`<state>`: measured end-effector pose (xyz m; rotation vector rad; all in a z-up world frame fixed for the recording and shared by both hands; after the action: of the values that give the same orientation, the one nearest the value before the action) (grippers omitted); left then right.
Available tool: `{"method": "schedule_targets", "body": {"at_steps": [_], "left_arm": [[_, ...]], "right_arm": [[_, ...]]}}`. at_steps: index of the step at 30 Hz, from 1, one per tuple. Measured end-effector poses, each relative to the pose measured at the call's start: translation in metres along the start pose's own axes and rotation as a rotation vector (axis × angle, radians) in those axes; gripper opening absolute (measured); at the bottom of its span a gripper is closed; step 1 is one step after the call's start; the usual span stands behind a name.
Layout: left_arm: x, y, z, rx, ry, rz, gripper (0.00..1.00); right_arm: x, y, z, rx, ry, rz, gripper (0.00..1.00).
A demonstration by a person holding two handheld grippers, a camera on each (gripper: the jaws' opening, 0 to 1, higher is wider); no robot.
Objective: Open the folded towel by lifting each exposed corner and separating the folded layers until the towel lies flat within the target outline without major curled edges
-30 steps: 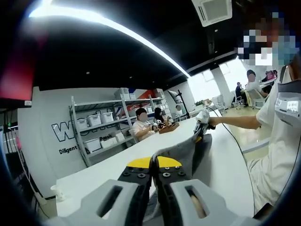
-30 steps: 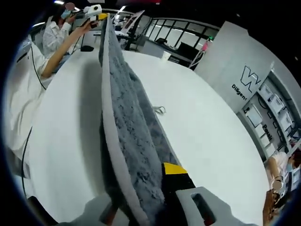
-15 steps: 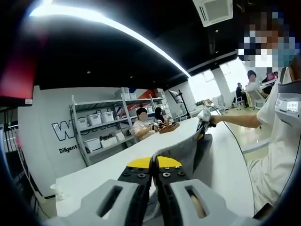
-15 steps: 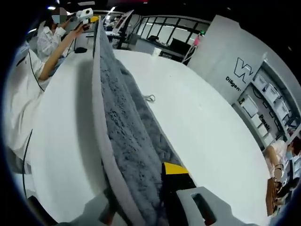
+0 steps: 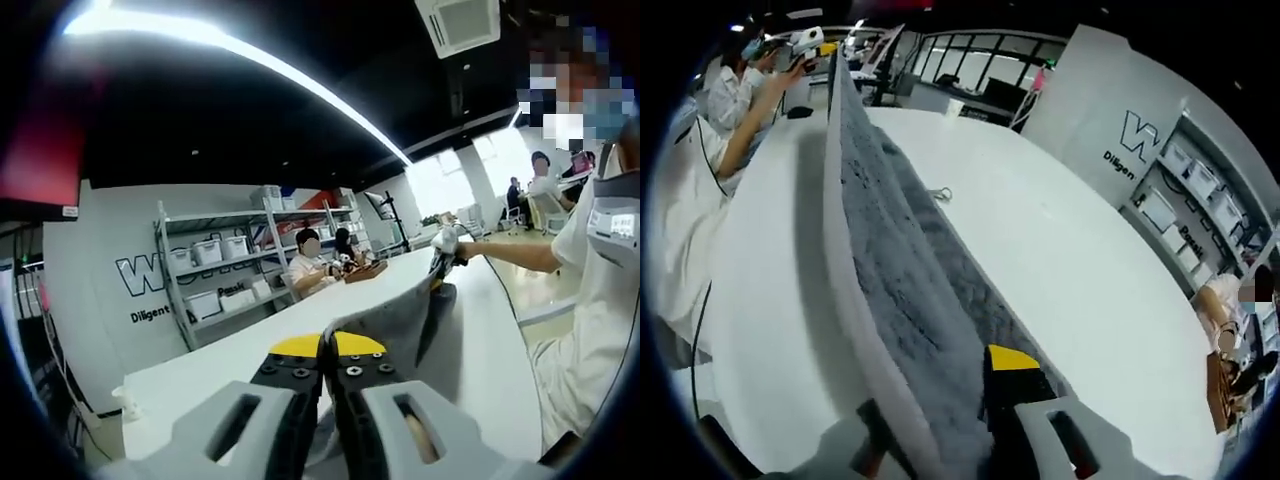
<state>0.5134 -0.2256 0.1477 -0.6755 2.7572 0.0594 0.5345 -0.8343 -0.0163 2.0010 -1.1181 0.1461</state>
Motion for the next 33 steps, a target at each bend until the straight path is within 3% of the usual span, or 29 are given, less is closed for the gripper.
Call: {"method": "schedule_targets", "body": {"at_steps": [5,9,24,33], "left_arm": [[-0.003,0.003,0.002,0.004,0.014,-0.011,0.02],[0.000,-0.003,0.007,-0.021,0.015,0.010,0.02],[0.006,0.009,0.008,-0.010,0.029,0.031,0.02],[0.017,0.016,0.006,-0.005,0.043,0.057,0.02]], "right_arm": [[0.005,0.004,0.021,-0.021,-0.040,0.010,0.00],[0.007,0.007,0.031,0.003,-0.065,0.009,0.00],[-0.015,0.045,0.023,0.012,-0.003,0.058,0.00],[-0.025,0.056,0.026,0.034,-0.016,0.075,0.00]]}}
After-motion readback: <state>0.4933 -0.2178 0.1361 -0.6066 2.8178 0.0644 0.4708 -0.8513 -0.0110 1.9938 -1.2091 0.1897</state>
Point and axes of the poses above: the point that each gripper's makers call its tool centre point, and the gripper's own axes: y roughly backward along the fingers, x roughly to its right, z roughly out of its underside, the point moved 2 cm from there along y, roughly backward along the fingers, and after that the axes turned 9 degrees about z, right-handed, at the moved point
